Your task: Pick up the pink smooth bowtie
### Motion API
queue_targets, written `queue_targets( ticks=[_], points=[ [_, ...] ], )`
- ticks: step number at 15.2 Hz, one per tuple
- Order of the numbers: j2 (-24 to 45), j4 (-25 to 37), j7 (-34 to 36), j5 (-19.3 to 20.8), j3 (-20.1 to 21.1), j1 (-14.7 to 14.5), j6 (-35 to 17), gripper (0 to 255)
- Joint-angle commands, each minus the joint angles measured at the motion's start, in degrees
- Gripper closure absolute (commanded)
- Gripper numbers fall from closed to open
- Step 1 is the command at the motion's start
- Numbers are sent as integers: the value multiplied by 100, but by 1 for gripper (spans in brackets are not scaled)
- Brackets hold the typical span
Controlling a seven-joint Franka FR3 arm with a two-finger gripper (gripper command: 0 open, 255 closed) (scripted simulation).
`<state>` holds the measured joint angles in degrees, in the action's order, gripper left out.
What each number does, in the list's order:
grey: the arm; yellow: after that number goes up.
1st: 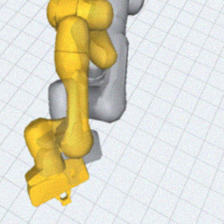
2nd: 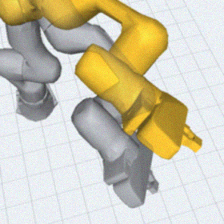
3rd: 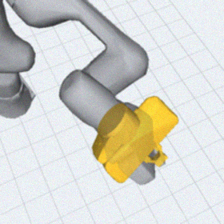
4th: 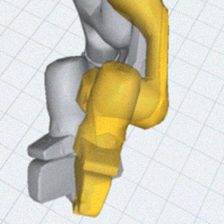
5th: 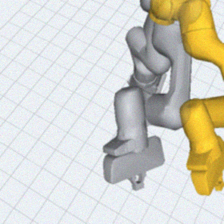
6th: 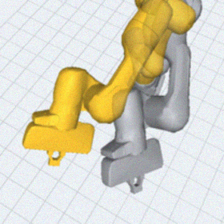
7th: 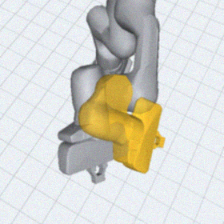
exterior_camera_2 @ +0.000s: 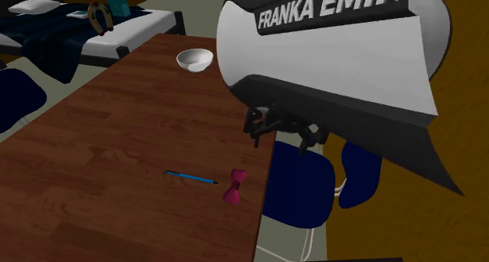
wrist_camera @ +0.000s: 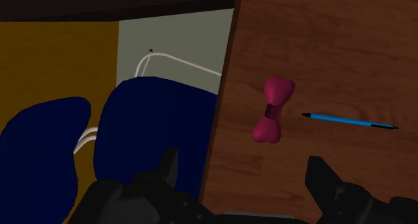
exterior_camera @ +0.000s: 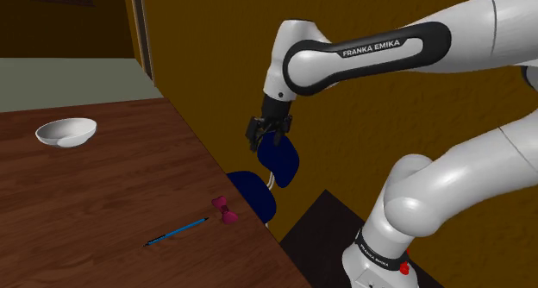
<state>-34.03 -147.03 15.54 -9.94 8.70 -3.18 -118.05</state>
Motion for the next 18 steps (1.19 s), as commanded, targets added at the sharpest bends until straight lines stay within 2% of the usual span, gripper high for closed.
queue_targets(
  ticks=[1, 9, 13, 16, 18],
  points=[
    [288, -97, 107, -51, 145, -45, -383, 0],
    [1903, -112, 584, -11, 690, -105, -1942, 0],
    [2853, 75, 966, 267, 918, -90, -2649, 0],
    [3601, 298, 1360, 651, 1014, -105, -3113, 0],
    [3764, 318, 1436, 744, 1000, -124, -3244, 0]
  ],
)
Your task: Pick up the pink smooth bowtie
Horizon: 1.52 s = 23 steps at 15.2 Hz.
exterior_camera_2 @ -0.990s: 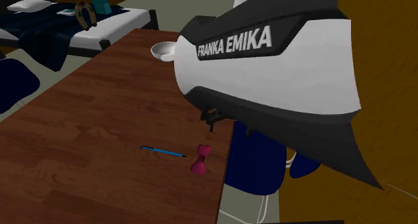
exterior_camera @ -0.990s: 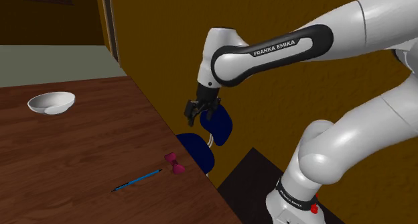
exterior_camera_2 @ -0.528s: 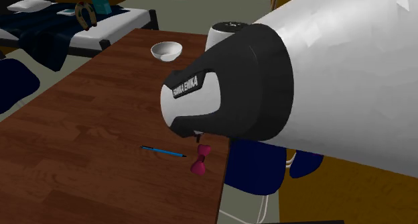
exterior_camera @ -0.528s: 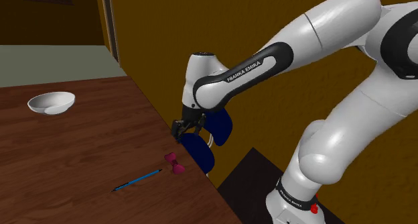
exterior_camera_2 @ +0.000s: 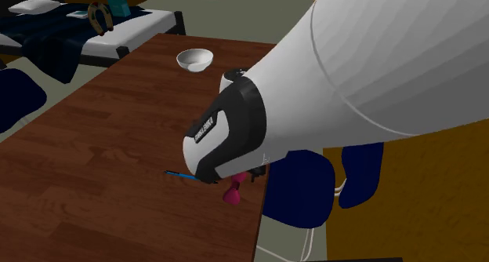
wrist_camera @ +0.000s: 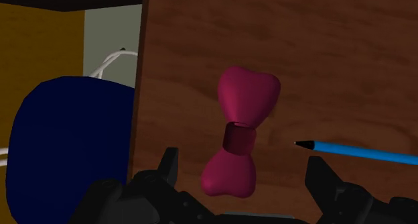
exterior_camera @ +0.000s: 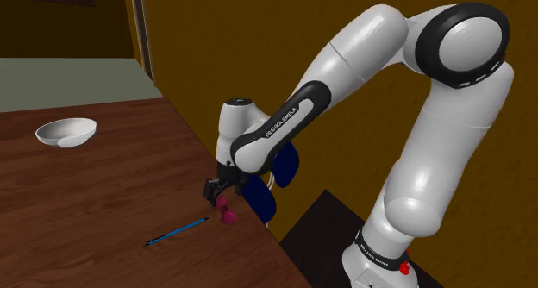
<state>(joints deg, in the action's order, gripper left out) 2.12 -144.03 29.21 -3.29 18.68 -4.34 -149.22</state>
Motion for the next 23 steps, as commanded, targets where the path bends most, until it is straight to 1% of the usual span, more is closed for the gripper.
queue_targets(
  ticks=[1, 6, 8, 9, 18, 23],
  points=[
    [228, 10, 97, 123, -7, -12, -210, 0],
    [682, -8, 283, 402, -88, -54, -663, 0],
    [682, -9, 281, 400, -91, -57, -663, 0],
    [678, -9, 279, 398, -90, -56, -659, 255],
    [682, -8, 282, 401, -91, -57, -663, 255],
    [273, 6, 115, 150, -6, -8, -258, 255]
  ],
)
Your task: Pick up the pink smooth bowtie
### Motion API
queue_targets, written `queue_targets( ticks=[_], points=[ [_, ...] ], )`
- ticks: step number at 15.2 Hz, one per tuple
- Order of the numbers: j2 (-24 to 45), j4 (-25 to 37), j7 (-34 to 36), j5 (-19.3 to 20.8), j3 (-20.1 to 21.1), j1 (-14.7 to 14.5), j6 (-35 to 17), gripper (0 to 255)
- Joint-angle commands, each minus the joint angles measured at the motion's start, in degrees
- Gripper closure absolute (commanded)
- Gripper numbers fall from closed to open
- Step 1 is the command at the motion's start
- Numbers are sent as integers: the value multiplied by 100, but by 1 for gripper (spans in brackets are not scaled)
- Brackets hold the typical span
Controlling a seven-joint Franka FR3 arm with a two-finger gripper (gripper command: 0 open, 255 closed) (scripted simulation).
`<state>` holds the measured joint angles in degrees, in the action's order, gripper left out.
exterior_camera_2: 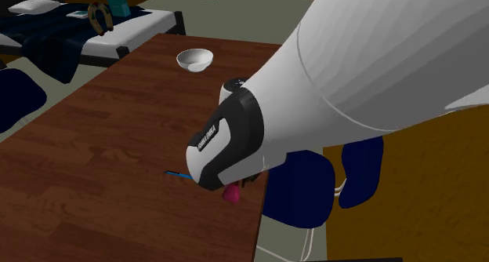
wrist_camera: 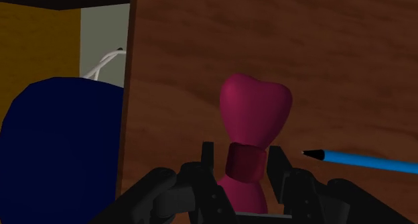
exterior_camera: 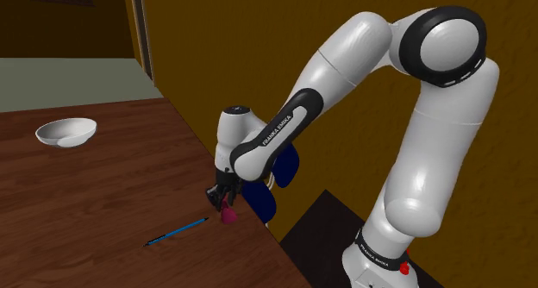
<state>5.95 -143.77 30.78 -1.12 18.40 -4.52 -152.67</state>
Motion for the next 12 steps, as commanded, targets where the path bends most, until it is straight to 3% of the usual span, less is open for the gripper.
queue_targets(
  ticks=[1, 12],
  points=[
    [-188, -12, -71, -112, 31, 14, 170, 255],
    [-855, 120, -275, -427, 52, 17, 941, 255]
  ],
)
